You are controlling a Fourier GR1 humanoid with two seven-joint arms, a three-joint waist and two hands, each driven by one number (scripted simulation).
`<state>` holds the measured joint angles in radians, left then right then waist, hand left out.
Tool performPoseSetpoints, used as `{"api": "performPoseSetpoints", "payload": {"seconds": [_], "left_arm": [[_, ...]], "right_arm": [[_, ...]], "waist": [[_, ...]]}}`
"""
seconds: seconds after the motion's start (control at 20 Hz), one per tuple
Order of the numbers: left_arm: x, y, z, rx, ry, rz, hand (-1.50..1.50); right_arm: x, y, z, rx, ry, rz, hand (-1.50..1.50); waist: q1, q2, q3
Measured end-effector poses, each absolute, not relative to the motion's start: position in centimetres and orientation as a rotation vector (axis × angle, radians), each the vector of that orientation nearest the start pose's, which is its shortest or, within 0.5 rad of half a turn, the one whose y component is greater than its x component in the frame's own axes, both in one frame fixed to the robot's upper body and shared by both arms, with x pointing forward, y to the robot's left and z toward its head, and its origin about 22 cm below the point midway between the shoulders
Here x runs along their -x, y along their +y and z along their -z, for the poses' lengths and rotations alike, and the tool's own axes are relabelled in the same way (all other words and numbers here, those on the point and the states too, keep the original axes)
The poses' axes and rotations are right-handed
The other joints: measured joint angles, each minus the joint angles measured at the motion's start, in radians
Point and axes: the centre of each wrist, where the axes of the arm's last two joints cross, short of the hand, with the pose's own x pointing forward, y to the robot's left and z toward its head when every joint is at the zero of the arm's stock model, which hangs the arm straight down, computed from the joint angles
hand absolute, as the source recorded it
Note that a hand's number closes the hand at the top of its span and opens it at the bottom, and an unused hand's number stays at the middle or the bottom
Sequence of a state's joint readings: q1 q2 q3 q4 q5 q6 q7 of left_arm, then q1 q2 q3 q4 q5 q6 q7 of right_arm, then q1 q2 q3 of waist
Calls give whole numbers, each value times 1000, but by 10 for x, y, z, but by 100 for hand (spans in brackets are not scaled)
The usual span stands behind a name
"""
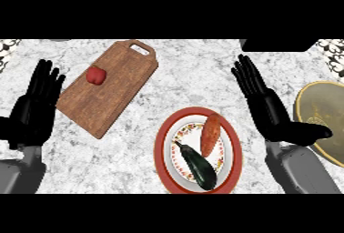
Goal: Pick the sweet potato from the plate and place it in the bowl
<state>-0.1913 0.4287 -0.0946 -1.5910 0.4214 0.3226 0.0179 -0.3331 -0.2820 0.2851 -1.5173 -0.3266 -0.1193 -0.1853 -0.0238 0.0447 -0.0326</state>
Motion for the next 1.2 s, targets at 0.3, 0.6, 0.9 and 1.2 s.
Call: {"api": "performPoseSetpoints", "payload": {"seconds": [0.3, 0.6, 0.9, 1.2], "left_arm": [[-278, 290, -73, -53, -1712, -102, 0], [-273, 290, -69, 13, -1694, -91, 0], [-269, 292, -66, 63, -1693, -73, 0], [-269, 289, -65, 86, -1689, -59, 0]], "right_arm": [[-296, -192, -46, 48, -1733, 67, -150], [-275, -242, 16, 650, -1432, 177, -150], [-278, -249, 16, 956, -1344, 124, -150], [-298, -260, -3, 943, -1065, -148, -150]], "waist": [[12, -37, 23], [-1, -40, 21], [18, -48, 25], [34, -49, 23]]}}
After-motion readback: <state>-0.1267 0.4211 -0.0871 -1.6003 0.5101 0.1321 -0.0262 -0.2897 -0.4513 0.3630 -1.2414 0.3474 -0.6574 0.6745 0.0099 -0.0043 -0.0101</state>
